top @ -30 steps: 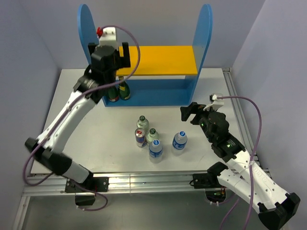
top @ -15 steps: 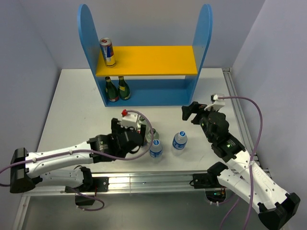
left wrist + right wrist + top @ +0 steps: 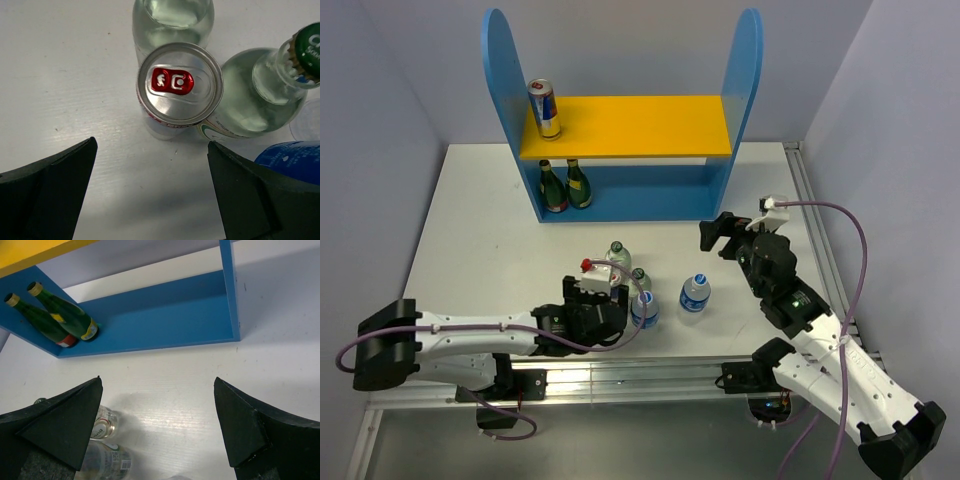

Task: Place and organize the beverage onto the shelf

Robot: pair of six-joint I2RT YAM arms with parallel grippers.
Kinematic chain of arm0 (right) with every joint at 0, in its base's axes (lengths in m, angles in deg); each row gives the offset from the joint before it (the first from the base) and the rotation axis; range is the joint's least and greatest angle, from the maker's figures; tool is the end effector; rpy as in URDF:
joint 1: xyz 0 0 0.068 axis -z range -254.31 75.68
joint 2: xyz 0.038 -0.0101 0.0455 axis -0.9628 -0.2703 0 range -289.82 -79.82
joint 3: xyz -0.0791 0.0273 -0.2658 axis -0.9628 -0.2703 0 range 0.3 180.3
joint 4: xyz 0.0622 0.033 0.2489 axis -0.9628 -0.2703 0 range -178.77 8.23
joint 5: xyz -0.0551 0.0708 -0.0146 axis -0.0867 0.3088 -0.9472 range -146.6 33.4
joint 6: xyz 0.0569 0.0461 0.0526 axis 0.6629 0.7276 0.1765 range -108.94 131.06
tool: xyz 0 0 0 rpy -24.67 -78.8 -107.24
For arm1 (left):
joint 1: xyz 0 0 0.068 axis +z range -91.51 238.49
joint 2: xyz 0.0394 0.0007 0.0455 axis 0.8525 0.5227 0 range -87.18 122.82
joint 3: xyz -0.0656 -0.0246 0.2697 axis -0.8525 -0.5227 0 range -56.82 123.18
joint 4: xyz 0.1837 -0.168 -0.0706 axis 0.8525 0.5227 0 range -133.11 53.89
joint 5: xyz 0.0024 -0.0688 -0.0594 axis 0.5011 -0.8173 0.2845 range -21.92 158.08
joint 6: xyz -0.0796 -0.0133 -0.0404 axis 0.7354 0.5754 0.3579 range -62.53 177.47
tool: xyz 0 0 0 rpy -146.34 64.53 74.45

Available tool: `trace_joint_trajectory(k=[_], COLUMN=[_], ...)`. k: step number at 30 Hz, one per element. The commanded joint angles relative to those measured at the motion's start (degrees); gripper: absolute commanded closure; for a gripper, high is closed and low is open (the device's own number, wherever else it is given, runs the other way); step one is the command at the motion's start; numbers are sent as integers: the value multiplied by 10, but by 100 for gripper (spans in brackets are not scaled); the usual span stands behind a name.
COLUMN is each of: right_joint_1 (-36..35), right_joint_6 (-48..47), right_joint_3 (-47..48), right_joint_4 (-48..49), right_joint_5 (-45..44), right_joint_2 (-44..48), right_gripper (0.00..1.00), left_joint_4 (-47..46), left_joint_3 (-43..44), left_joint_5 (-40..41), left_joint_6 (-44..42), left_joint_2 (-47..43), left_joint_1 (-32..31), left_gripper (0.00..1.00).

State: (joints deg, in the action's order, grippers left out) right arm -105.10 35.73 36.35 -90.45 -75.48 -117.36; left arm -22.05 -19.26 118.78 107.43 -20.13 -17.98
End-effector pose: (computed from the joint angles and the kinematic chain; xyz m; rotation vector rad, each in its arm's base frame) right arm 0.1827 0.0785 0.3051 0.1490 1.7510 0.4213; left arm 0.1156 -0.2133 0.1986 0.1317 2.0852 -0.2194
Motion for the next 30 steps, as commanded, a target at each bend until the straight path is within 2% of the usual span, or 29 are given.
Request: trace_joint_trajectory(k=[1,3,7,12,21,22,23,24,26,29,30], right_joint_1=[-4,-4,-4,-4,-4,-4,-4,-4,-4,-4,-4], right_joint_6=[6,6,6,6,4,4,3,4,3,4,3], right_joint_3=[4,4,2,-1,-5,-5,-5,-4,-4,-6,-5], right_joint_4=[5,3,6,11,19,20,21,19,19,20,21], right_joint_5=[-6,-5,-6,-6,2,1,0,0,-2,-3,-2], right_joint_2=[-7,-10,-11,-15,-23,-24,-24,-25,-25,-23,-23], right_gripper=[1,1,1,1,1,1,1,1,1,1,1], left_joint_4=[-130,-180,-205,-296,-377,-378,-380,-373,-361,-321,-309], left_joint_3=[-26,-43,-50,-57,-64,-63,-58,-56,-48,-37,-35], left_joint_5=[9,11,24,-2,-33,-35,-36,-38,-42,-30,-24], left_joint_6=[-29,-40,-46,-103,-163,-167,-169,-169,-161,-150,-147], left_joint_2=[25,32,69,98,126,130,133,135,133,115,100], left_joint_1=[2,6,36,88,157,161,163,164,163,162,160], left_gripper=[1,1,1,1,1,3,8,24,39,76,83])
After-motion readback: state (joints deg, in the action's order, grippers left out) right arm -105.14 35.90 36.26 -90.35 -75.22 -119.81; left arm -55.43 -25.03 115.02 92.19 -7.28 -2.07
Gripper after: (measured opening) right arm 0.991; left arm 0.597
